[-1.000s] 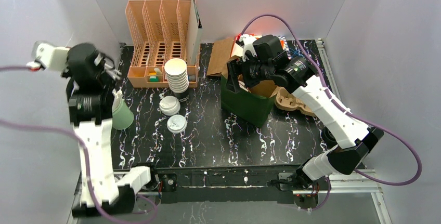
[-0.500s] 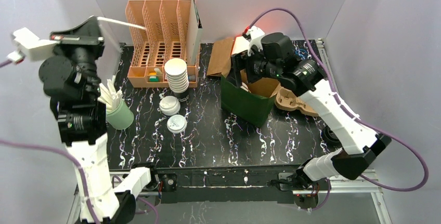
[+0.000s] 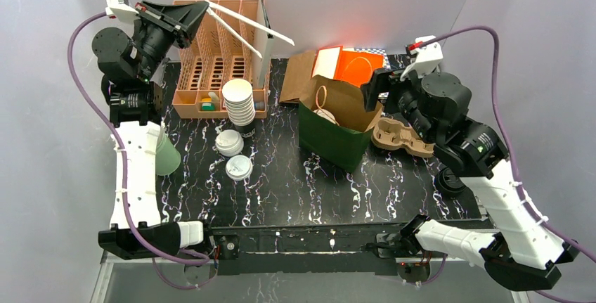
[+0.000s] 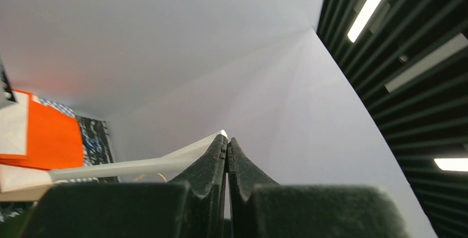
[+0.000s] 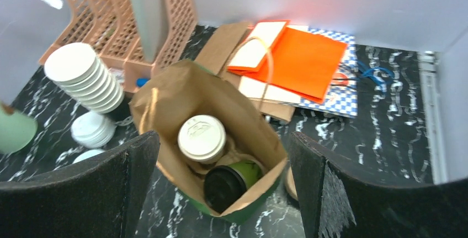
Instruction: Pack the takeout coffee
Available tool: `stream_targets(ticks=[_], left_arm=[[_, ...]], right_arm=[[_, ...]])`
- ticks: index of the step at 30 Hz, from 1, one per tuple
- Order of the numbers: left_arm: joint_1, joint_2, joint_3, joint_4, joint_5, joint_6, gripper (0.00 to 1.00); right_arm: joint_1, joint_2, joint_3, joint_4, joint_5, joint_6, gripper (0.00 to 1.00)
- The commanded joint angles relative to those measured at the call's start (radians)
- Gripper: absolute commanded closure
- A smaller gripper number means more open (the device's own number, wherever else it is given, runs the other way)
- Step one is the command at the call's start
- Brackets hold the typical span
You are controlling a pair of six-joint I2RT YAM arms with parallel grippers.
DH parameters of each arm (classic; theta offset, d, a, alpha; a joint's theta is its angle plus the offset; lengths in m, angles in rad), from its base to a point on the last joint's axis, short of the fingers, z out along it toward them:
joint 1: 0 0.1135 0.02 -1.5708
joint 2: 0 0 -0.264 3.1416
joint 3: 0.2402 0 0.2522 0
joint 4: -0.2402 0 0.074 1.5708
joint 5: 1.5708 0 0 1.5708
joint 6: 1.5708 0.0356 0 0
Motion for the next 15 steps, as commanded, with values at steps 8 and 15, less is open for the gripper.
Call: stream_targets(ticks=[8,15], left_arm=[[-0.430,0.077,0.029,0.048,0.024,0.051,1.00],[-0.592,0.168,0.095,0.032,-0.027,0.135,1.00]], right_arm=[[-0.002,-0.074,-0.088,0.129,0.192,-0.043,0.05],[-0.002,-0.100,-0.078,0.144,0.285,-0.050,0.05]])
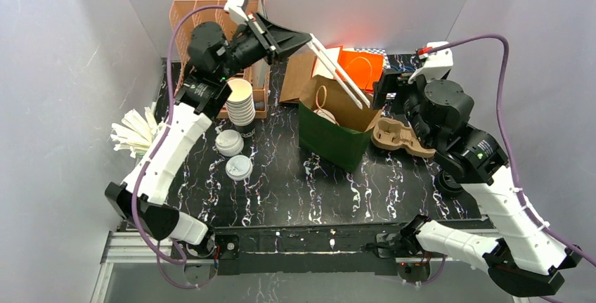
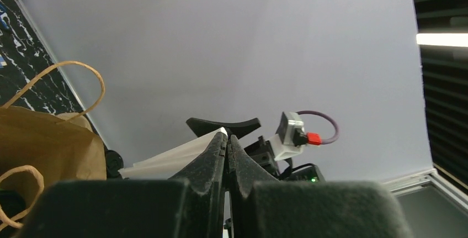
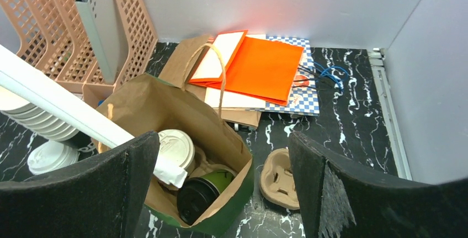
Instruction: Pack the takeout coffee
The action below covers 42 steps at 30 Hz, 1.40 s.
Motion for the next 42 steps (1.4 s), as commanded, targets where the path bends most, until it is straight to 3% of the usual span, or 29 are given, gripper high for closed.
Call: stream_targets(ticks=[1,13,19,20,22,24,25,31,36,42], left_arm=[[-0.068,0.028,0.079,0.009,-0.034,0.076,1.00],[-0.107,0.087,0.056,-0.084,-0.107,0.215,1.00],[-0.108,0.069,0.042,-0.208,-0.185,0.324,0.97],[-0.108,0.063,0.036,-0.225,-0.205,0.341,0.83],[-0.108,0.054,0.026,-0.262,-0.241,0.363,0.32],[-0.108,0.044,0.019,-0.270,-0.255,0.386,0.05],[-0.107,0.039,0.019,-0.272,-0.264,0.403,0.02],[-0.104,-0.016,0.069,-0.455,-0.433,0.541,0.02],[-0.103,-0.121,-0.010,-0.557,-0.626,0.623,0.02],[-0.104,-0.186,-0.096,-0.565,-0.645,0.658,0.19]], right_arm=[[-0.002,-0.038,0.020,0.075,0.130,-0.021,0.05],[-0.002,-0.093,0.000,0.091,0.176,-0.041,0.05],[-0.002,-0.093,-0.004,0.091,0.167,-0.038,0.05],[-0.002,-0.092,-0.004,0.087,0.164,-0.036,0.05],[-0.003,-0.095,-0.004,0.082,0.158,-0.030,0.05],[-0.003,-0.096,-0.005,0.069,0.151,-0.022,0.05],[-0.002,-0.096,-0.005,0.060,0.146,-0.015,0.04],[-0.003,-0.095,-0.040,-0.013,0.023,0.026,0.02],[-0.003,-0.074,-0.060,-0.122,-0.125,0.115,0.02],[-0.003,-0.054,-0.057,-0.150,-0.268,0.134,0.06]])
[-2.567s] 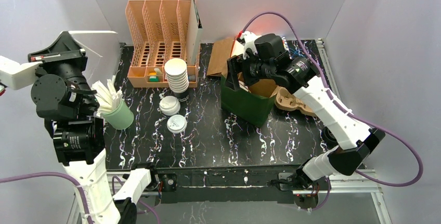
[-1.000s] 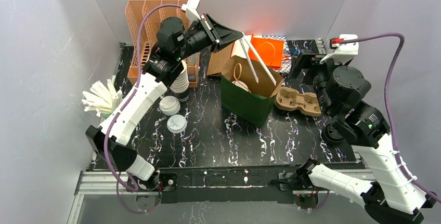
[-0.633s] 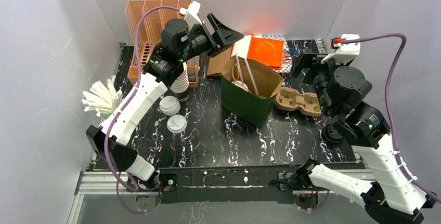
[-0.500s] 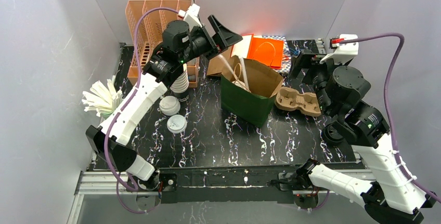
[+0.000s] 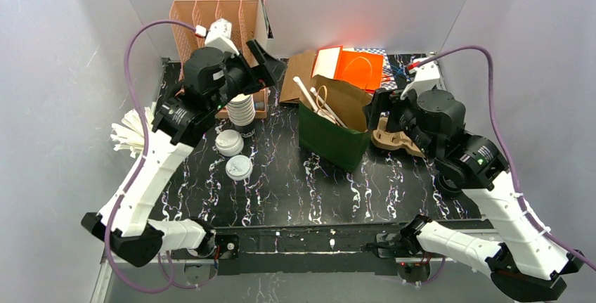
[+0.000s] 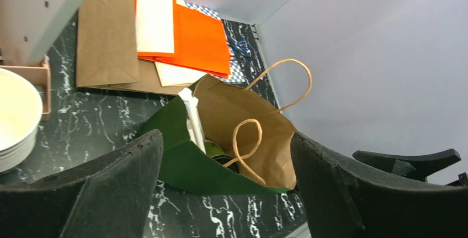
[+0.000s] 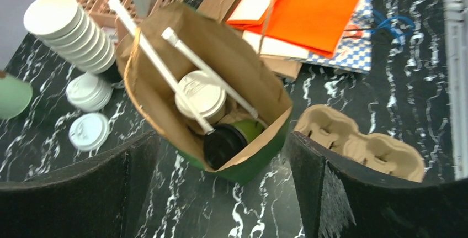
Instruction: Pack the takeout coffee
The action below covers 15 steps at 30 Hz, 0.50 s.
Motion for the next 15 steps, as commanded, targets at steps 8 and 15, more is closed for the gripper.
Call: stream_targets(ticks=[8,15], left_arm=[[0.003,-0.064,-0.133,-0.030,-0.111,0.037,0.32],[0.003,-0.228,-0.336,-0.020,-0.325,0.053,0.24]], right_arm=[[-0.002,-0.022,-0.036,-0.038,-0.056,0.045,0.07],[-0.004,-0.105,-0.214,-0.090,0.254,0.163,0.02]])
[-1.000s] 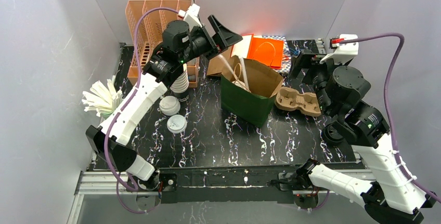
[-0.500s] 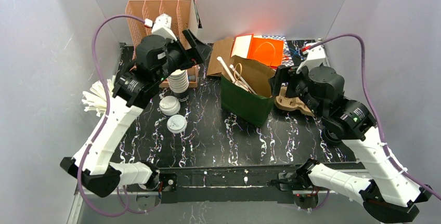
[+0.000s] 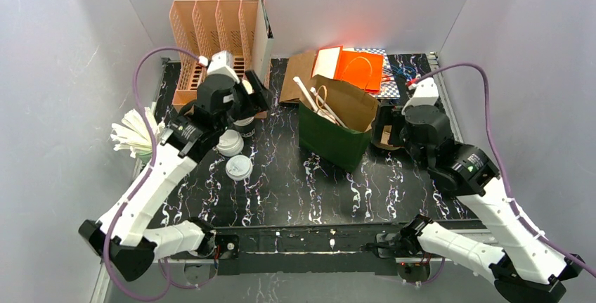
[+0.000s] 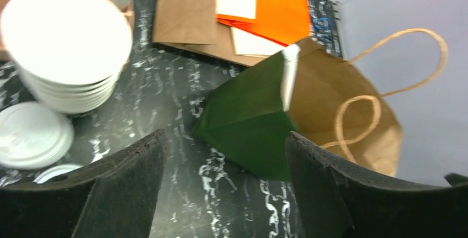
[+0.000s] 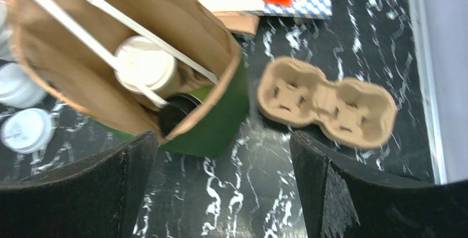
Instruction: Pack the takeout coffee
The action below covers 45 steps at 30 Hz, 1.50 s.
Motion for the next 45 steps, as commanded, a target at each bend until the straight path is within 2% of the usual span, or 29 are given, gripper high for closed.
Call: stream_targets(ticks=[1,4,8,11,15,22,25,28,30,32,34,36,39,42,45], left_arm=[[0.003,-0.164,-0.119,-0.011,-0.223,0.023,0.22],[0.003,-0.243,-0.192,-0.041,-0.308,0.045,0.20],[0.003,-0.303,-0.230,-0.122,-0.337,0.101,0.16],[0.003,-0.351,-0.290,-0.175,-0.361,0.115,0.11],[0.003,-0.429,-0.420,-0.161,-0.371,0.137,0.05],[0.003,-0.457,-0.576,-0.172,-0.462,0.061,0.02],[0.003,-0.425,-0.618,-0.135,-0.491,0.099,0.02],[0.016,-0.363,-0.630,-0.105,-0.530,0.122,0.02],[0.056,-0.335,-0.641,-0.055,-0.532,0.149,0.02],[0.156,-0.319,-0.670,0.031,-0.459,0.188,0.02],[0.305,-0.289,-0.693,0.120,-0.303,0.211,0.02],[0.409,-0.239,-0.701,0.214,-0.244,0.250,0.02],[0.424,-0.173,-0.707,0.332,-0.312,0.337,0.02],[0.424,-0.118,-0.747,0.456,-0.363,0.398,0.02],[0.424,-0.078,-0.867,0.701,-0.342,0.516,0.02]], right_arm=[[-0.004,-0.080,-0.113,-0.004,0.187,0.120,0.02],[-0.004,-0.105,-0.150,-0.094,0.248,0.276,0.02],[-0.004,-0.157,-0.221,-0.135,0.243,0.406,0.02],[-0.003,-0.195,-0.297,-0.125,0.246,0.422,0.02],[-0.002,-0.205,-0.371,-0.069,0.196,0.390,0.02],[-0.028,-0.091,-0.438,-0.025,0.180,0.405,0.02],[-0.166,-0.082,-0.524,0.138,0.054,0.357,0.02],[-0.442,-0.032,-0.589,0.289,-0.191,0.269,0.02],[-0.598,0.010,-0.616,0.413,-0.306,0.197,0.02],[-0.685,0.075,-0.640,0.543,-0.347,0.127,0.02],[-0.693,0.140,-0.661,0.665,-0.327,0.062,0.02],[-0.693,0.196,-0.690,0.785,-0.297,0.033,0.02],[-0.693,0.263,-0.755,0.997,-0.272,-0.023,0.02],[-0.693,0.324,-0.816,1.245,-0.338,-0.145,0.02],[-0.698,0.385,-0.839,1.352,-0.368,-0.171,0.02]])
